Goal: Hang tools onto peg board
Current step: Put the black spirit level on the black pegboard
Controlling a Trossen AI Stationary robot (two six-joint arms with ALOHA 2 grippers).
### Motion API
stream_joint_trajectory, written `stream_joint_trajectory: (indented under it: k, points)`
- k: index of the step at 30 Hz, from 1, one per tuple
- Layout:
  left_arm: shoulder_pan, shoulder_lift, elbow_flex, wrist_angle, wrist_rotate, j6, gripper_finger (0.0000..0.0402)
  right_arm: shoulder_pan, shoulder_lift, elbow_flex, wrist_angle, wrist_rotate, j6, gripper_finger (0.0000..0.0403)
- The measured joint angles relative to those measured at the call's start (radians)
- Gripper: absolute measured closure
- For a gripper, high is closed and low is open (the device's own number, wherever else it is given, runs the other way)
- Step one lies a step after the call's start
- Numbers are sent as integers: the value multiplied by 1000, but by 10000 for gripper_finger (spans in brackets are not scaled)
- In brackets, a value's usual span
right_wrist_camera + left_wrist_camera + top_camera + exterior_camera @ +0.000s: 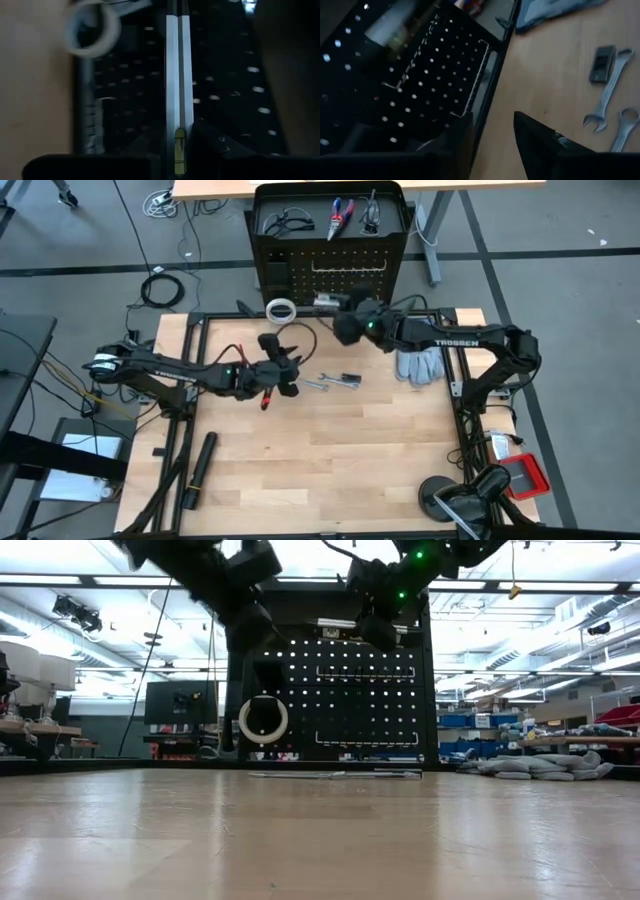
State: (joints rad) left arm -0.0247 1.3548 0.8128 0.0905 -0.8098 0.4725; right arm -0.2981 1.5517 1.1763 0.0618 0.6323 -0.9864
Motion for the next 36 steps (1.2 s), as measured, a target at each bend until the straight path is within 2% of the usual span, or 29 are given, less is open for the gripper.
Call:
stream_joint_trajectory:
  k: [5,12,16,23,27,36]
  points:
    - [-2,0,-135,269,14,-61,255,-65,0,0,123,-36,-136,332]
    - [-2,0,-331,697,139,-105,255,-126,0,0,188,-102,-211,334]
    - [-2,0,-390,835,146,-87,255,-137,15,0,234,-119,-266,332]
    - [-3,0,-384,873,168,-99,255,-177,132,0,329,-134,-357,332]
    - [-3,0,-383,872,180,-114,254,-210,196,0,434,-80,-411,329]
    - [-3,0,-383,858,187,-116,254,-261,204,0,450,-82,-406,330]
